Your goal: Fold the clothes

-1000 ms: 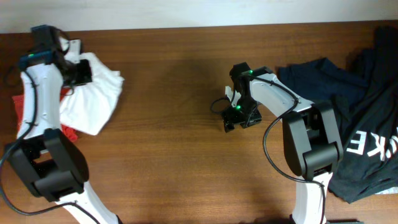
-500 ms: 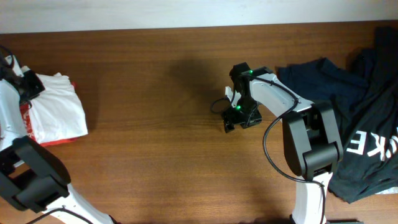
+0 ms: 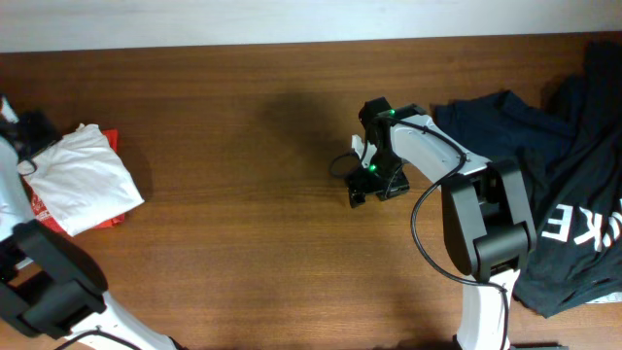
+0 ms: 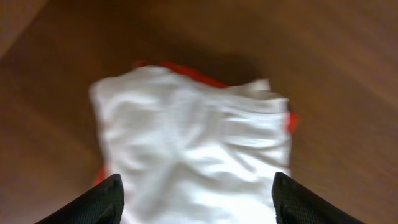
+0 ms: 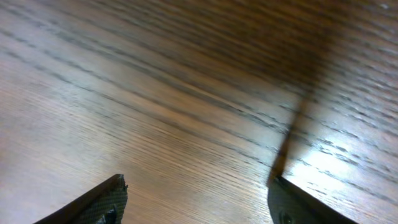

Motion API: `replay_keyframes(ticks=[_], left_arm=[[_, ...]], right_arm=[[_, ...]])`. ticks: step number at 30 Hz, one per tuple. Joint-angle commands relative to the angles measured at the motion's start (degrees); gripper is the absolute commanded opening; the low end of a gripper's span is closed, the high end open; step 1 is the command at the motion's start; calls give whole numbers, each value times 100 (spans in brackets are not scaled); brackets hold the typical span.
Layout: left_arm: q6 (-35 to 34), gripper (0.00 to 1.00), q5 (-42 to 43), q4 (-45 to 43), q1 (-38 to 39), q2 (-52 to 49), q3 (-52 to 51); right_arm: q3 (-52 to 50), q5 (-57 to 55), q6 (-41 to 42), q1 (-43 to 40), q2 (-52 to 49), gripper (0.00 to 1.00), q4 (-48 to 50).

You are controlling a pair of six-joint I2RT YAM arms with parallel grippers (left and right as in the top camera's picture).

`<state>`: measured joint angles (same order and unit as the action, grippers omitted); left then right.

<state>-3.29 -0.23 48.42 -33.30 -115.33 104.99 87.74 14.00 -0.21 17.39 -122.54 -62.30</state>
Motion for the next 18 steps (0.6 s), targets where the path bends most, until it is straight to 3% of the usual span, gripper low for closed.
replay_keyframes(ticks=[1, 5, 6, 8, 9, 14, 18], left_arm=[[138, 76, 535, 129, 944, 299, 70], [140, 82, 538, 704, 2577, 282, 70], [142, 83, 535, 922, 2879, 282, 70], [138, 85, 535, 1659, 3410, 280, 70], [133, 99, 538, 2262, 3633, 280, 70], [0, 99, 538, 4074, 3775, 282, 70], [4, 99, 538, 4406, 3777, 396, 31]], right_arm=[[-28, 470, -13, -26, -94, 77, 173], [72, 907, 245, -501, -94, 88, 149], [138, 973, 245, -656, -94, 95, 46], [382, 951, 234, -1073, -94, 99, -608], [490, 909, 197, -1287, -94, 99, -1058], [505, 938, -385, -1751, 195, 99, -2127], [365, 791, -380, -1751, 931, 99, -2076]])
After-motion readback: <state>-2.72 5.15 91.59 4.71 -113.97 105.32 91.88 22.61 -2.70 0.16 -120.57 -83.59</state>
